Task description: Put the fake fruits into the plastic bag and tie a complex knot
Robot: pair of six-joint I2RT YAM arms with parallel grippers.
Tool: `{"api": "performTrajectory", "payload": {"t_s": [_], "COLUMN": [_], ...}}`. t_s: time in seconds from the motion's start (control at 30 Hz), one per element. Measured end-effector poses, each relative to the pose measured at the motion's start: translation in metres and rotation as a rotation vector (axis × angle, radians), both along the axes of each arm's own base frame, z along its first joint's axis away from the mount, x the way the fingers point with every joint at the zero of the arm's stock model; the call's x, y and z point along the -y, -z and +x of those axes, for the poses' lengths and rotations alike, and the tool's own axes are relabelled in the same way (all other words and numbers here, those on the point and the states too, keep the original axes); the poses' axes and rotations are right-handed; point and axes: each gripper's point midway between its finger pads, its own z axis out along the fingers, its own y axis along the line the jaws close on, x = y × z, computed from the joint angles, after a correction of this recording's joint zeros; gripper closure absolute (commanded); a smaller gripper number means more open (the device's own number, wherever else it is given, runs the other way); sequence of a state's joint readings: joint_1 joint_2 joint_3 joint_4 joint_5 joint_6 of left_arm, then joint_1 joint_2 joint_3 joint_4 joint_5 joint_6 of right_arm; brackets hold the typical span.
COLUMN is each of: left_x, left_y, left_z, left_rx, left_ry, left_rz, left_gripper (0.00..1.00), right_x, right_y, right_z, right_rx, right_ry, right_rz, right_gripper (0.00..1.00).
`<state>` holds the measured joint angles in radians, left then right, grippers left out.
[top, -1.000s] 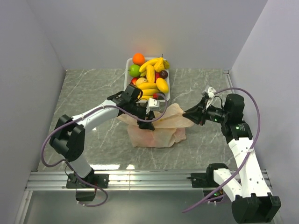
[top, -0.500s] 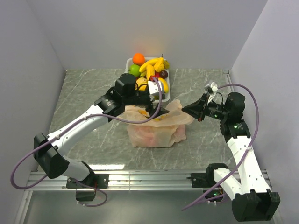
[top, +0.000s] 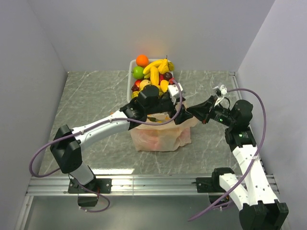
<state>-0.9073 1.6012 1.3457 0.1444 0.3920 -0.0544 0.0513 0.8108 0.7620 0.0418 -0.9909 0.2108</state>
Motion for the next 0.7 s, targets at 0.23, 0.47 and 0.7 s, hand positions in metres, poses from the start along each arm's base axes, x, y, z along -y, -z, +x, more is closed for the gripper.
{"api": "performTrajectory", "payload": {"t_s": [0.23, 0.47, 0.7], "left_x": [0.007, 0.008, -0.007], "left_y": [0.008, 0.01, 0.027], "left_z": [0.004, 0.004, -0.015], "left_rx": [-0.004, 0.034, 0.023], "left_ry": [-0.107, -0.156, -0.142], "left_rz": [-0.077, -0.143, -0.124], "left_gripper": [0.01, 0.01, 0.01], "right_x": [0.001, 0.001, 0.005], "right_y": [-0.011, -0.011, -0.007], "right_z": [0.008, 0.018, 0.022], "right_rx": [-0.053, -0.15, -0.169], "right_ry": [0.092, 0.184, 0.23], "right_rz": [0.097, 0.187, 0.207], "right_gripper": [1.0, 1.0, 1.0]}}
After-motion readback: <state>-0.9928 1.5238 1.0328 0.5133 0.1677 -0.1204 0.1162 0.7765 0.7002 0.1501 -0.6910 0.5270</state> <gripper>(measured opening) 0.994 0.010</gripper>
